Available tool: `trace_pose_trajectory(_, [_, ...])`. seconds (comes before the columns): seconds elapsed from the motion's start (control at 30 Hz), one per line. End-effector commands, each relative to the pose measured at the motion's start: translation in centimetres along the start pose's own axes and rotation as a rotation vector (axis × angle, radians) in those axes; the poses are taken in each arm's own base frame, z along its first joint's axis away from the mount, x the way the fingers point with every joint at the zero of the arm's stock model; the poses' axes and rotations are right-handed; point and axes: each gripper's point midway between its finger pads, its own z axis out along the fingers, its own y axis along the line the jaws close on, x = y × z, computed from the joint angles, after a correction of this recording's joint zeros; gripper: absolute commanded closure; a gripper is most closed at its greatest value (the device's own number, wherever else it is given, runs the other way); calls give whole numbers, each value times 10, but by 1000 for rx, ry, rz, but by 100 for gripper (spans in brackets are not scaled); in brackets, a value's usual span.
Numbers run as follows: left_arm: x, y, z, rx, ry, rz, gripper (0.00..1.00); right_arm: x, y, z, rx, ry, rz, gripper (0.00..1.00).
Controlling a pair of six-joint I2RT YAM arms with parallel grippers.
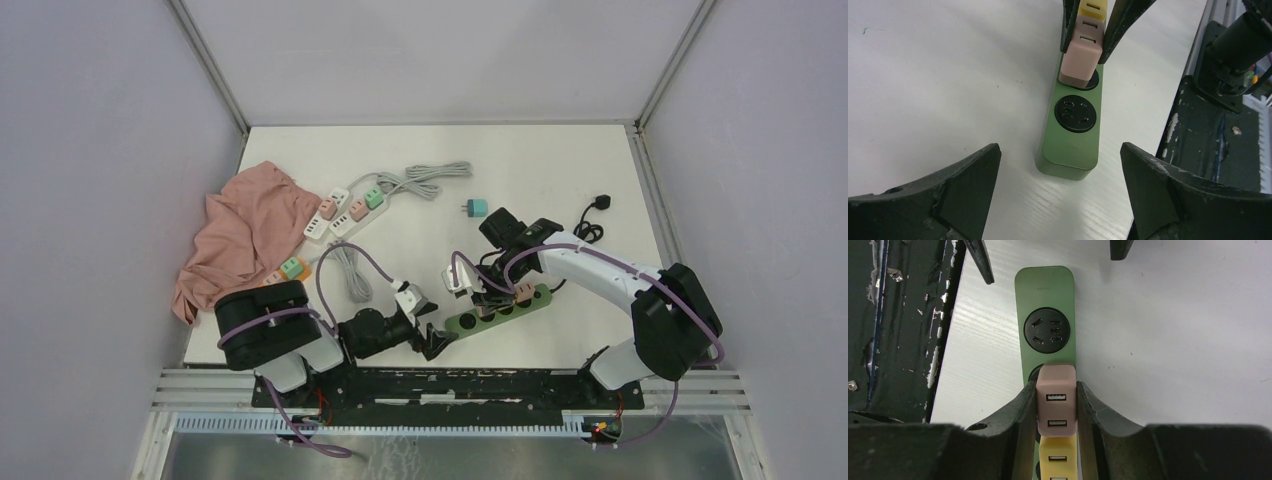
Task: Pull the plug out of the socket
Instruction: Remove the plug from the socket.
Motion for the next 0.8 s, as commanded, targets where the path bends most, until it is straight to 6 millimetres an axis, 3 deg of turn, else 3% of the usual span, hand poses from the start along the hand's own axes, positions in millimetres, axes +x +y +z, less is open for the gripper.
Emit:
trace_pose_trajectory(0.0, [-21,-4,10,-12,-95,120,4,-25,7,-4,-22,-103,-10,100])
trace_pose_trajectory(0.27, [-21,-7,10,4,-163,188,5,-29,10,-2,-35,-130,-15,100])
trace_pose_trajectory(0.77, [-3,1,21,-28,-116,214,10,-28,12,-1,-48,-133,-27,100])
